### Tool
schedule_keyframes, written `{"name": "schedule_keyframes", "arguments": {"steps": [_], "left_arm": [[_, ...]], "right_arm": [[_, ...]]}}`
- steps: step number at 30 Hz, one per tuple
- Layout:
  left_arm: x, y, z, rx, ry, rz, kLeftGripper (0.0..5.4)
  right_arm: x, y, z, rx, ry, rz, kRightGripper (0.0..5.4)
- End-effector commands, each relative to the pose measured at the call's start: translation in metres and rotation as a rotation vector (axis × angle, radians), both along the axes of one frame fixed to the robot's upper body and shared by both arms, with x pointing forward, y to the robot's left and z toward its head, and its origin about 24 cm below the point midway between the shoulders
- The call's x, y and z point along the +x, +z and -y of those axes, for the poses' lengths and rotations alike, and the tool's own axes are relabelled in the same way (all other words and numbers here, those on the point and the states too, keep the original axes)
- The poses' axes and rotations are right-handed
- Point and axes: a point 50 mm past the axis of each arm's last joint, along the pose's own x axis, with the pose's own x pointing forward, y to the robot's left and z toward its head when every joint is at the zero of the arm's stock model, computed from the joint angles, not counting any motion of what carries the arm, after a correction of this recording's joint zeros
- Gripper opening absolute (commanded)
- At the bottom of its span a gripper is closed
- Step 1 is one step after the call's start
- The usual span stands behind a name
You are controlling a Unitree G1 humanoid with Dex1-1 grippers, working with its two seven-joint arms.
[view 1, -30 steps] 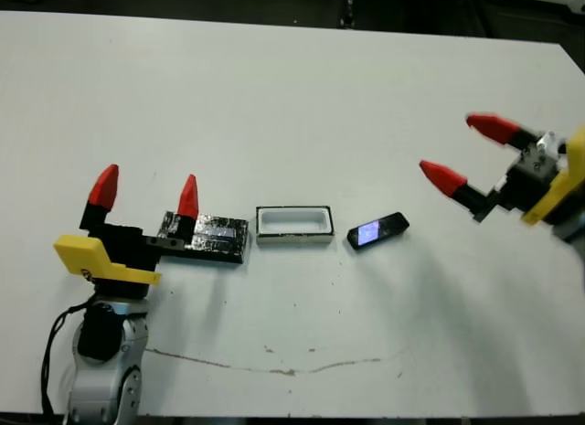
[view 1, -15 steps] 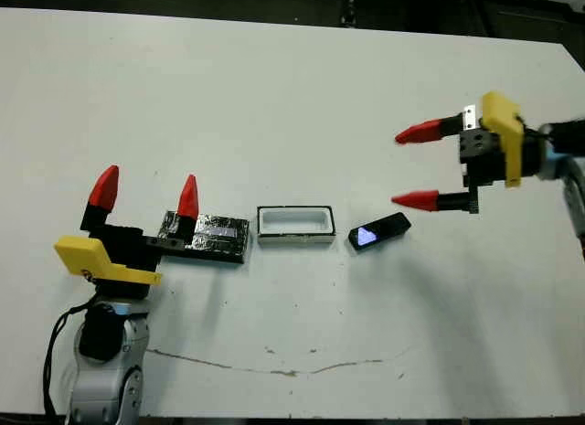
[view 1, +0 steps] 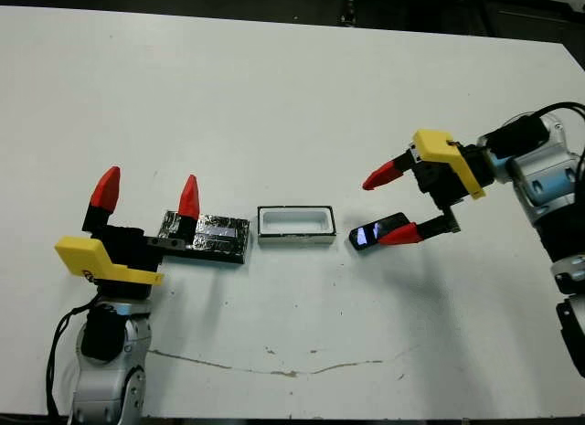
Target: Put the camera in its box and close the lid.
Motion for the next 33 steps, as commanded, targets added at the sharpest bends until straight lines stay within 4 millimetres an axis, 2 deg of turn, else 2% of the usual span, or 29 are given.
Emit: {"name": "schedule_keyframes", "arguments": {"steps": [1,6,12,18,33], "left_arm": [[-0.002,-0.005,-0.001,0.008,0.004,-0.026,5.40],[-0.002,-0.005,0.000,0.007,-0.005,-0.025,5.40],[-0.002,-0.006,-0.001,0.010,-0.011,-0.034,5.40],[-0.002,-0.006,0.000,0.011,-0.012,-0.034,5.40],[-0.002,-0.007,0.000,0.006,-0.019,-0.026,5.40]], "right_arm": [[-0.003,-0.009,0.003,-0.005,-0.002,-0.026,5.39],[-0.005,-0.015,-0.001,-0.023,0.024,-0.008,5.39],[-0.008,-0.023,-0.003,-0.058,-0.034,-0.030,5.39],[-0.010,-0.033,-0.003,-0.067,-0.071,-0.093,4.65],[-0.015,-0.045,-0.004,-0.031,-0.070,-0.013,2.45]]}}
